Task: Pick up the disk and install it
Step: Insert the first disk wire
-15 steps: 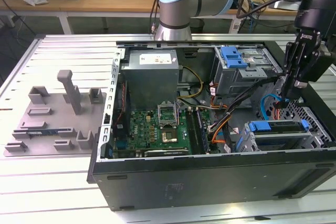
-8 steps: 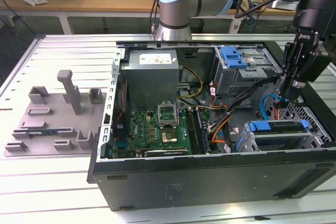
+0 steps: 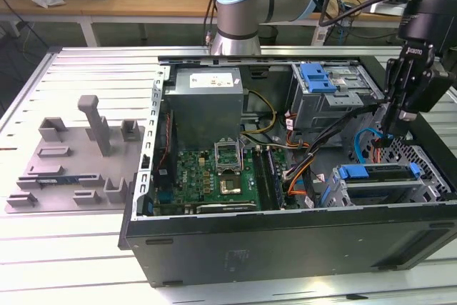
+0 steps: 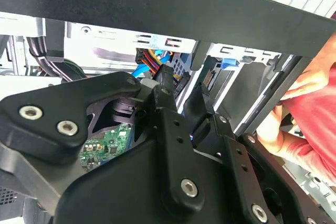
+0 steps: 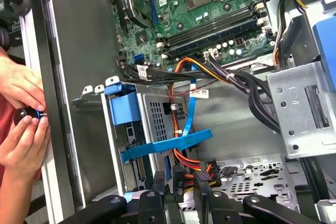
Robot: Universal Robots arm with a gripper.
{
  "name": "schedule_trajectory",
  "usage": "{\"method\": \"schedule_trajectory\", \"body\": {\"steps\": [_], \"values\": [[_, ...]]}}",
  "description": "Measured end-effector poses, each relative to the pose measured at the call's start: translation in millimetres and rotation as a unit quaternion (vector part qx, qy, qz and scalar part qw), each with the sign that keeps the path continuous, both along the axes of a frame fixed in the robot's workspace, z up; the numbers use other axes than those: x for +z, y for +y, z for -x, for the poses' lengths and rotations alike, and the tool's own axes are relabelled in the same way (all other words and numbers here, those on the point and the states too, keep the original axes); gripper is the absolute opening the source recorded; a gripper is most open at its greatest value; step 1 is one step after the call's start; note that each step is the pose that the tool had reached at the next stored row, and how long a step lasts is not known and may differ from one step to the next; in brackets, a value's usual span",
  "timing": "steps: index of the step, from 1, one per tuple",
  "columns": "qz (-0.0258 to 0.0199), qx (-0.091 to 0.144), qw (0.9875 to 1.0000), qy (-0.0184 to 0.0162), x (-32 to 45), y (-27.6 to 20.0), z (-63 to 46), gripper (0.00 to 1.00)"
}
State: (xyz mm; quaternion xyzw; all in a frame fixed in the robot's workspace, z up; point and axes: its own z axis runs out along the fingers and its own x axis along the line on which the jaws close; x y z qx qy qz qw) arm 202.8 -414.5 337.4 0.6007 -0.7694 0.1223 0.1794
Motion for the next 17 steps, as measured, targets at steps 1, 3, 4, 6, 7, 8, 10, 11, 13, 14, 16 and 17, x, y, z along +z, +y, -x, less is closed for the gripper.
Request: {"method": "schedule_trajectory", "body": {"steps": [1,3,4,6,7,8,10,11,13,14,16,17], "values": [[0.0001,0.000,1.0000,0.0000,-0.1,0.1,0.0,0.35],[0.0000,0.000,1.0000,0.0000,-0.4,0.4,0.2,0.35],[0.0001,0.000,1.0000,0.0000,-0.5,0.6,0.3,0.35],[0.0001,0.000,1.0000,0.0000,-0.8,1.1,0.8,0.35],[0.0001,0.000,1.0000,0.0000,-0.9,1.6,1.0,0.35],[0.0001,0.000,1.0000,0.0000,-0.9,2.1,1.1,0.35],[0.0001,0.000,1.0000,0.0000,-1.1,3.1,1.7,0.27],[0.0001,0.000,1.0000,0.0000,-1.1,3.3,1.7,0.21],[0.0001,0.000,1.0000,0.0000,-1.1,3.5,1.8,0.17],[0.0001,0.000,1.0000,0.0000,-1.2,3.6,1.9,0.17],[0.0001,0.000,1.0000,0.0000,-1.2,3.7,1.9,0.17],[0.0001,0.000,1.0000,0.0000,-1.2,3.7,1.9,0.17]]}}
